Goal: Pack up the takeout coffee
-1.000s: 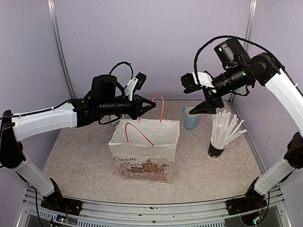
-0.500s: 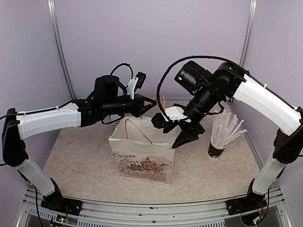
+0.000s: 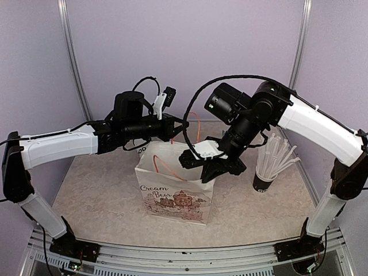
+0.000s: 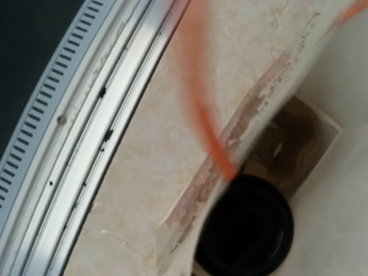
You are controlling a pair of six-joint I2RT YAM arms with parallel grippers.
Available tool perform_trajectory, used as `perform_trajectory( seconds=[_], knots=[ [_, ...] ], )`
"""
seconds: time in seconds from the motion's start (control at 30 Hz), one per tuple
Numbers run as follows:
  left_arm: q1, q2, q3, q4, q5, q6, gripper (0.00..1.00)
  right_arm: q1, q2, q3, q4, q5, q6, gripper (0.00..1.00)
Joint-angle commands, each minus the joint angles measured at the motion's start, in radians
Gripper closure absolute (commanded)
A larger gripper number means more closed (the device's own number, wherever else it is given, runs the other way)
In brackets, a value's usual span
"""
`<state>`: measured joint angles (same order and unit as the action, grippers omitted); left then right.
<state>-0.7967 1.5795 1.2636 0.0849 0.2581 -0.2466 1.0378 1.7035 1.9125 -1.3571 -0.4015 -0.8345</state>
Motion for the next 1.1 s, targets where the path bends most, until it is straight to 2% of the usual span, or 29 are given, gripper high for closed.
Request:
perform_trajectory(
  seconds=[0.0, 0.2, 0.4, 0.5, 0.53, 0.67, 0.73, 0.87, 0.97, 1.07],
  knots=[
    [0.008, -0.019, 0.022, 0.029, 0.014, -0.022, 0.98, -0.008, -0.054, -0.041, -0.020, 0.092, -0.006, 1.00],
    [0.008, 0.029, 0.078, 0.048, 0.033, -0.033, 0.98, -0.071, -0.101, -0.069, -0.019, 0.150, -0.031, 1.00],
    [0.010, 0.065, 0.104, 0.051, 0.021, -0.031, 0.98, -0.109, -0.113, -0.081, -0.019, 0.146, -0.039, 1.00],
    [0.011, 0.077, 0.126, 0.038, 0.017, -0.032, 0.95, -0.110, -0.110, -0.107, -0.020, 0.134, -0.038, 1.00],
    [0.011, 0.080, 0.140, 0.010, 0.008, -0.036, 0.88, -0.112, -0.110, -0.107, -0.020, 0.131, -0.038, 0.97],
    [0.004, 0.070, 0.242, -0.189, -0.119, -0.047, 0.63, -0.117, -0.125, -0.074, -0.019, 0.110, -0.049, 0.58],
    [-0.005, 0.027, 0.250, -0.257, -0.222, -0.045, 0.50, -0.121, -0.151, -0.059, -0.020, 0.096, -0.070, 0.46],
    [0.019, -0.107, 0.162, -0.335, -0.492, -0.143, 0.27, -0.142, -0.169, -0.019, -0.020, 0.075, -0.078, 0.36],
    [0.105, -0.181, 0.074, -0.400, -0.579, -0.287, 0.26, -0.168, -0.168, 0.012, -0.018, 0.052, -0.078, 0.35],
    [0.208, -0.180, 0.018, -0.463, -0.543, -0.428, 0.25, -0.199, -0.157, 0.049, -0.012, 0.037, -0.079, 0.29]
  ],
)
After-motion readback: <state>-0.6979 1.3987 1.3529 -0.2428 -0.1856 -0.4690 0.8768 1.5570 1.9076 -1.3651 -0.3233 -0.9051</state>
